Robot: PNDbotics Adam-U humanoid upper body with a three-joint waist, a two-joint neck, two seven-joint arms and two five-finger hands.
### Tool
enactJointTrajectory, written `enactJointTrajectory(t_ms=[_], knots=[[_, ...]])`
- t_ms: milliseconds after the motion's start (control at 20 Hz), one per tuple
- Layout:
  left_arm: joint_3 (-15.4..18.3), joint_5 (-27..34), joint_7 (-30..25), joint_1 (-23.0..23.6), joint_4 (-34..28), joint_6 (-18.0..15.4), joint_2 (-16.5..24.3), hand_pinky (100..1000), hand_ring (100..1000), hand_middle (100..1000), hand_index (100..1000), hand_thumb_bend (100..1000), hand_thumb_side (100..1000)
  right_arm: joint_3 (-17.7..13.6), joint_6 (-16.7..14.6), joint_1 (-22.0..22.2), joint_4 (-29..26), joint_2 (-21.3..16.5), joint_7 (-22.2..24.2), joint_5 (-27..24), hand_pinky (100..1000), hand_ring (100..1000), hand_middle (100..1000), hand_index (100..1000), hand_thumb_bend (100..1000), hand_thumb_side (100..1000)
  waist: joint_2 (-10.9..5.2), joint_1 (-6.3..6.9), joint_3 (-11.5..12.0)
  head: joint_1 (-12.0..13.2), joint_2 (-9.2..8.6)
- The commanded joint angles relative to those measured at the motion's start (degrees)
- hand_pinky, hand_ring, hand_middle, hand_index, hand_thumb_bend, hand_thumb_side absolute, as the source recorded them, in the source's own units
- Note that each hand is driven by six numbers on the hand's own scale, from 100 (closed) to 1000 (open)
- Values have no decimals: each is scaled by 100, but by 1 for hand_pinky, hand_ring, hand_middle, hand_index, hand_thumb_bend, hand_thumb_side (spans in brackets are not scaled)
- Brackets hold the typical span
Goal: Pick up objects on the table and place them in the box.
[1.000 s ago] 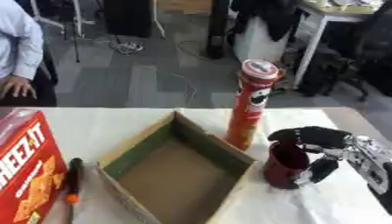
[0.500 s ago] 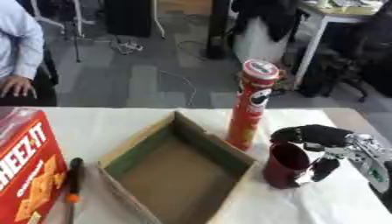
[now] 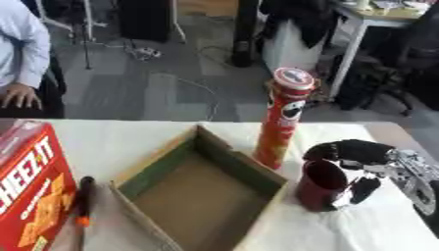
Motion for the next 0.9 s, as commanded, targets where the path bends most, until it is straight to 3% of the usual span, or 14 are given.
enactJointTrajectory(t_ms=[50,150,550,900], knots=[[53,-19,28,-96,-84,0,53,973,888,786,758,100,996,0,13,-5,42,-220,46,164,583,792,853,859,588,611,-99,14,8,-19,-68],[54,-22,30,-96,-84,2,52,973,888,786,758,100,996,-2,8,1,44,-223,44,172,581,791,848,857,584,609,-98,12,10,-20,-71],[68,-40,55,-88,-84,24,47,974,888,785,757,100,997,14,-14,9,13,-230,70,186,537,635,745,784,497,592,-109,-2,-6,-15,-58],[67,-53,73,-84,-84,36,49,974,887,784,757,100,998,39,-54,-20,-50,-237,142,70,523,580,707,751,466,598,-130,-17,-22,-5,-44]])
